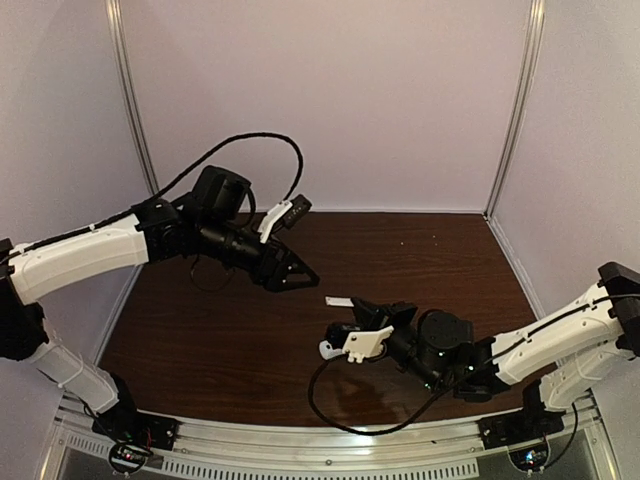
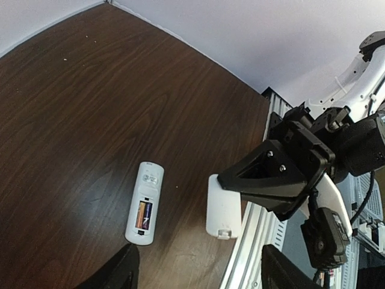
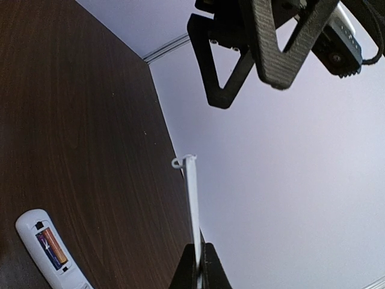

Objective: Load the batteries into the remote control
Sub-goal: Pass from the right arm to the left, then load the battery cover onto the remote control without the battery cover.

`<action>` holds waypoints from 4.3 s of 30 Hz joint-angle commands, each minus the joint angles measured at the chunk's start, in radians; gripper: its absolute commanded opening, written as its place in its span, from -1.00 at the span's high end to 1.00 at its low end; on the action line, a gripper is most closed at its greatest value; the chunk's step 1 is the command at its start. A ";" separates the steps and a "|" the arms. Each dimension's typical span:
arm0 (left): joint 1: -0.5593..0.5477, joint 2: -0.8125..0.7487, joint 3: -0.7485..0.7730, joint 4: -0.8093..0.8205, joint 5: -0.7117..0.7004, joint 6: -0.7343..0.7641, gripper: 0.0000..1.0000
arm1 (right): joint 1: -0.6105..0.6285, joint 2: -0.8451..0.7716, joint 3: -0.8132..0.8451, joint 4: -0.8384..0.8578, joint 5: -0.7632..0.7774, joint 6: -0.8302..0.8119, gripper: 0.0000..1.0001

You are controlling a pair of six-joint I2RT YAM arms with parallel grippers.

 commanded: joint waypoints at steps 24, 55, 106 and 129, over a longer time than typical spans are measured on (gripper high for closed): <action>-0.162 0.387 0.386 -0.430 -0.171 0.432 -0.42 | 0.091 0.363 -0.089 0.718 0.179 -0.477 1.00; -0.212 0.527 0.470 -0.485 -0.194 0.473 0.21 | 0.096 0.393 -0.073 0.794 0.188 -0.506 1.00; -0.078 0.506 0.313 -0.336 -0.280 0.387 0.58 | -0.553 -0.438 0.108 -0.607 -0.335 1.276 -0.99; -0.203 0.702 0.455 -0.433 -0.425 0.433 0.55 | -1.015 -0.147 0.075 -0.491 -1.179 1.724 -0.99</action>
